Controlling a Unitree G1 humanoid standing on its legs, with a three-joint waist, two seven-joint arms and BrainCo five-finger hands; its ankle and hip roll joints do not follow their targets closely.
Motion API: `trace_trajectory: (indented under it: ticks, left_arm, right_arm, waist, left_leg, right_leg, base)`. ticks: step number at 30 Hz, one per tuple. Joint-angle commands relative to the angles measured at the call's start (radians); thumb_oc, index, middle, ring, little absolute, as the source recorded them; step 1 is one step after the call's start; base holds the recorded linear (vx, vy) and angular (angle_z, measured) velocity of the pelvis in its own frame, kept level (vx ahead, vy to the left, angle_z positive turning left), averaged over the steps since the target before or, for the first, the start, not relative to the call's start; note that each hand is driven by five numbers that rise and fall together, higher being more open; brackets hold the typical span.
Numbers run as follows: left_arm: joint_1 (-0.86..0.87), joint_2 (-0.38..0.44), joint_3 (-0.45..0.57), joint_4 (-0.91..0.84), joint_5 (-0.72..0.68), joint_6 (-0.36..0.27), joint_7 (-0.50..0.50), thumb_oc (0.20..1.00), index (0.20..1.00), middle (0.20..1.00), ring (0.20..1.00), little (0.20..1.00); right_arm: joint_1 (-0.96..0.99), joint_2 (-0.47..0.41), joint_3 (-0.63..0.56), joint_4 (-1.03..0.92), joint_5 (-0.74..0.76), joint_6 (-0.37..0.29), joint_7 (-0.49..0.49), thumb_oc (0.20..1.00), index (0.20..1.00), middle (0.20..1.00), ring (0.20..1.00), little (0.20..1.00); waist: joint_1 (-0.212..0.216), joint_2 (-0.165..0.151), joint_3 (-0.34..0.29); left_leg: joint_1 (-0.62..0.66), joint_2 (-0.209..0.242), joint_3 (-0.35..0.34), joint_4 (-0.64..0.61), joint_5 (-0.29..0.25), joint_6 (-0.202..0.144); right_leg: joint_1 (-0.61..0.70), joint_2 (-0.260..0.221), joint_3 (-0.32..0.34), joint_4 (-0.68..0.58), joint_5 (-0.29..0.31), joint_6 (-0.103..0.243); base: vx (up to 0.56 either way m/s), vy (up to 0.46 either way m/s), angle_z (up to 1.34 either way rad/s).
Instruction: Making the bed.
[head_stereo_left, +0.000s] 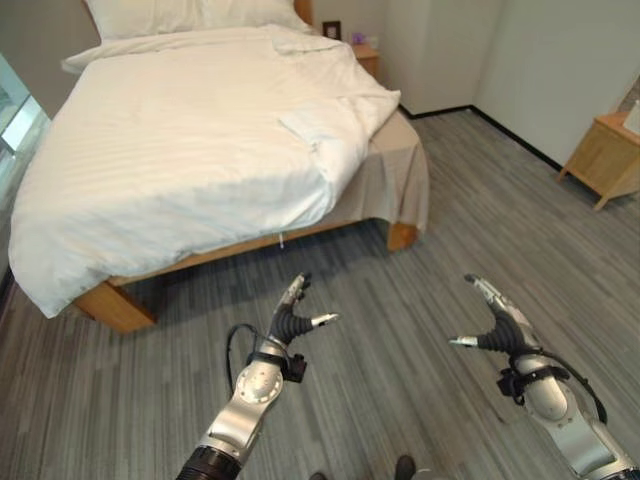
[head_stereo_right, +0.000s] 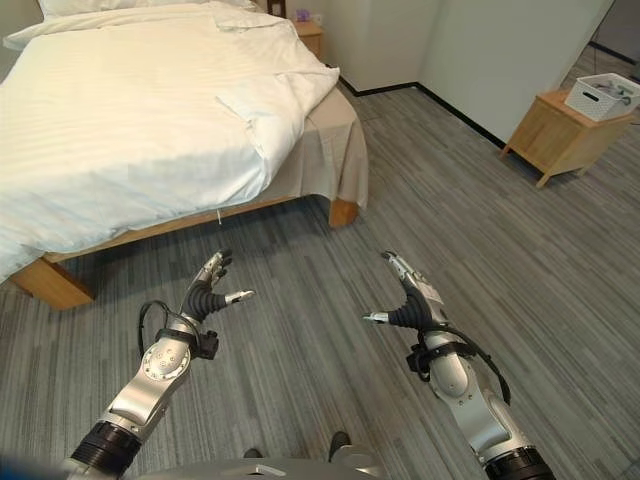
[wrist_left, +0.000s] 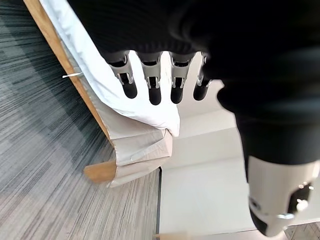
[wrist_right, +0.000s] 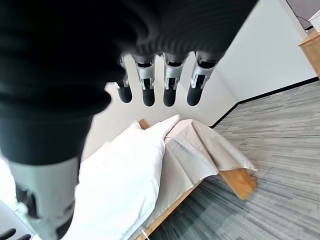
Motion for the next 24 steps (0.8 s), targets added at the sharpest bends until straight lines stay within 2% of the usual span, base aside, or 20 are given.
trace_trajectory:
  ticks: [1, 5, 6, 7, 10, 13, 14, 15, 16, 17, 19, 20, 21, 22, 23, 24]
  left_arm:
    - [-0.040, 0.021, -0.004, -0.027, 0.049, -0.064, 0.006, 1.000, 1.000, 1.000, 1.000, 1.000]
    - [-0.044, 0.012, -0.004, -0.018, 0.013, -0.059, 0.009, 1.000, 1.000, 1.000, 1.000, 1.000]
    - [-0.046, 0.010, -0.004, -0.015, 0.008, -0.056, 0.011, 1.000, 1.000, 1.000, 1.000, 1.000]
    - [-0.042, 0.004, -0.003, -0.018, 0.003, -0.055, 0.007, 1.000, 1.000, 1.000, 1.000, 1.000]
    - [-0.030, -0.006, -0.007, -0.017, -0.006, -0.051, 0.001, 1.000, 1.000, 1.000, 1.000, 1.000]
    - [-0.011, -0.025, -0.017, -0.014, -0.022, -0.046, -0.017, 1.000, 1.000, 1.000, 1.000, 1.000]
    - [-0.011, -0.025, -0.017, -0.014, -0.022, -0.046, -0.017, 1.000, 1.000, 1.000, 1.000, 1.000]
    - [-0.015, -0.043, -0.030, 0.009, -0.015, -0.046, -0.025, 1.000, 1.000, 1.000, 1.000, 1.000]
    - [-0.015, -0.044, -0.030, 0.011, -0.014, -0.047, -0.024, 1.000, 1.000, 1.000, 1.000, 1.000]
    - [-0.022, -0.053, -0.037, 0.018, -0.010, -0.053, -0.024, 1.000, 1.000, 1.000, 1.000, 1.000]
    - [-0.022, -0.063, -0.048, 0.021, -0.005, -0.054, -0.021, 1.000, 1.000, 1.000, 1.000, 1.000]
    - [-0.021, -0.074, -0.056, 0.021, -0.006, -0.056, -0.016, 1.000, 1.000, 1.000, 1.000, 1.000]
    - [-0.030, -0.091, -0.062, 0.021, -0.016, -0.059, -0.008, 1.000, 1.000, 1.000, 1.000, 1.000]
    - [-0.041, -0.107, -0.067, 0.023, -0.039, -0.063, 0.001, 1.000, 1.000, 1.000, 1.000, 1.000]
    - [-0.043, -0.107, -0.067, 0.023, -0.039, -0.063, 0.001, 1.000, 1.000, 1.000, 1.000, 1.000]
    - [-0.052, -0.105, -0.069, 0.021, -0.054, -0.065, 0.003, 1.000, 1.000, 1.000, 1.000, 1.000]
  right_arm:
    - [-0.036, 0.021, -0.058, -0.024, 0.041, -0.043, -0.009, 1.000, 1.000, 1.000, 1.000, 1.000]
    - [-0.030, 0.040, -0.057, -0.022, 0.073, -0.032, 0.003, 1.000, 1.000, 1.000, 1.000, 1.000]
    - [-0.028, 0.049, -0.055, -0.024, 0.084, -0.031, 0.009, 1.000, 1.000, 1.000, 1.000, 1.000]
    - [-0.022, 0.056, -0.053, -0.027, 0.095, -0.028, 0.017, 1.000, 1.000, 1.000, 1.000, 1.000]
    - [-0.017, 0.064, -0.047, -0.025, 0.111, -0.023, 0.020, 1.000, 1.000, 1.000, 1.000, 1.000]
    - [-0.007, 0.079, -0.033, -0.007, 0.138, -0.024, 0.021, 1.000, 1.000, 1.000, 1.000, 1.000]
    - [-0.007, 0.079, -0.032, -0.007, 0.138, -0.024, 0.021, 1.000, 1.000, 1.000, 1.000, 1.000]
    - [0.009, 0.088, -0.022, 0.009, 0.142, -0.022, 0.022, 1.000, 1.000, 1.000, 1.000, 1.000]
    - [0.009, 0.087, -0.022, 0.010, 0.142, -0.022, 0.022, 1.000, 1.000, 1.000, 1.000, 1.000]
    - [0.031, 0.073, -0.028, -0.001, 0.148, -0.028, 0.025, 1.000, 1.000, 1.000, 1.000, 1.000]
    - [0.038, 0.060, -0.029, -0.004, 0.151, -0.033, 0.030, 1.000, 1.000, 1.000, 1.000, 1.000]
    - [0.046, 0.052, -0.035, -0.005, 0.159, -0.037, 0.030, 1.000, 1.000, 1.000, 1.000, 1.000]
    - [0.047, 0.030, -0.043, -0.009, 0.167, -0.041, 0.030, 1.000, 1.000, 1.000, 1.000, 1.000]
    - [0.030, 0.000, -0.047, -0.005, 0.173, -0.043, 0.024, 1.000, 1.000, 1.000, 1.000, 1.000]
    - [0.029, 0.000, -0.048, -0.005, 0.173, -0.043, 0.024, 1.000, 1.000, 1.000, 1.000, 1.000]
    - [0.020, -0.009, -0.046, -0.010, 0.178, -0.045, 0.022, 1.000, 1.000, 1.000, 1.000, 1.000]
  waist:
    - [0.023, 0.019, -0.020]
    - [-0.006, 0.033, 0.010]
    - [-0.021, 0.040, 0.021]
    - [-0.037, 0.047, 0.029]
    - [-0.051, 0.050, 0.030]
    - [-0.080, 0.041, 0.028]
    - [-0.082, 0.043, 0.028]
    - [-0.115, 0.044, 0.037]
    - [-0.118, 0.047, 0.037]
    - [-0.136, 0.055, 0.031]
    - [-0.141, 0.067, 0.027]
    - [-0.146, 0.082, 0.033]
    - [-0.151, 0.092, 0.040]
    - [-0.133, 0.097, 0.061]
    - [-0.136, 0.094, 0.059]
    - [-0.126, 0.081, 0.069]
  left_leg:
    - [0.036, 0.039, -0.061, 0.012, -0.042, -0.037]
    - [0.064, 0.024, -0.077, 0.012, -0.053, -0.018]
    - [0.072, 0.030, -0.080, 0.012, -0.057, -0.017]
    - [0.086, 0.032, -0.076, 0.012, -0.071, -0.019]
    - [0.107, 0.030, -0.063, 0.012, -0.095, -0.026]
    - [0.150, 0.012, -0.061, 0.012, -0.134, -0.039]
    - [0.151, 0.014, -0.063, 0.012, -0.134, -0.040]
    - [0.196, 0.009, -0.083, 0.012, -0.176, -0.061]
    - [0.197, 0.013, -0.086, 0.012, -0.177, -0.061]
    - [0.233, 0.009, -0.098, 0.012, -0.214, -0.064]
    - [0.254, 0.008, -0.101, 0.012, -0.205, -0.068]
    - [0.260, 0.020, -0.103, 0.065, -0.199, -0.080]
    - [0.224, 0.041, -0.114, 0.169, -0.160, -0.103]
    - [0.136, 0.093, -0.127, 0.422, -0.029, -0.154]
    - [0.128, 0.090, -0.132, 0.426, -0.026, -0.154]
    - [0.077, 0.110, -0.135, 0.560, 0.044, -0.181]
  right_leg:
    - [-0.023, -0.110, -0.015, 0.175, -0.058, 0.112]
    - [-0.114, -0.133, 0.035, 0.362, 0.010, 0.140]
    - [-0.148, -0.122, 0.056, 0.398, 0.011, 0.137]
    - [-0.204, -0.103, 0.075, 0.409, -0.012, 0.126]
    - [-0.236, -0.090, 0.044, 0.347, -0.027, 0.103]
    - [-0.269, -0.071, -0.031, 0.171, 0.023, 0.088]
    - [-0.266, -0.069, -0.033, 0.166, 0.026, 0.088]
    - [-0.323, -0.069, -0.040, 0.085, 0.064, 0.098]
    - [-0.318, -0.067, -0.045, 0.079, 0.066, 0.099]
    - [-0.306, -0.056, -0.012, 0.059, 0.065, 0.093]
    - [-0.291, -0.049, -0.010, 0.052, 0.069, 0.078]
    - [-0.277, -0.037, -0.003, 0.062, 0.064, 0.069]
    - [-0.254, -0.033, -0.003, 0.067, 0.057, 0.052]
    - [-0.178, -0.008, -0.005, 0.050, 0.020, 0.010]
    - [-0.181, -0.012, -0.008, 0.049, 0.023, 0.008]
    - [-0.144, -0.008, -0.016, 0.030, 0.005, -0.013]
  base:
    - [0.00, 0.000, 0.00]
    - [0.05, 0.042, 0.01]
    - [0.11, 0.005, 0.15]
    - [0.19, -0.042, 0.23]
    - [0.17, -0.072, 0.05]
    - [0.27, -0.130, -0.11]
    - [0.48, -0.221, -0.07]
    - [0.37, -0.169, 0.01]
    - [0.59, -0.293, 0.62]
    - [0.34, -0.172, 0.68]
    - [0.28, -0.149, 0.52]
    - [0.20, -0.159, 0.19]
    - [0.39, -0.384, 0.12]
    - [0.26, -0.322, 0.03]
    - [0.24, -0.364, -0.01]
    - [0.30, -0.345, -0.13]
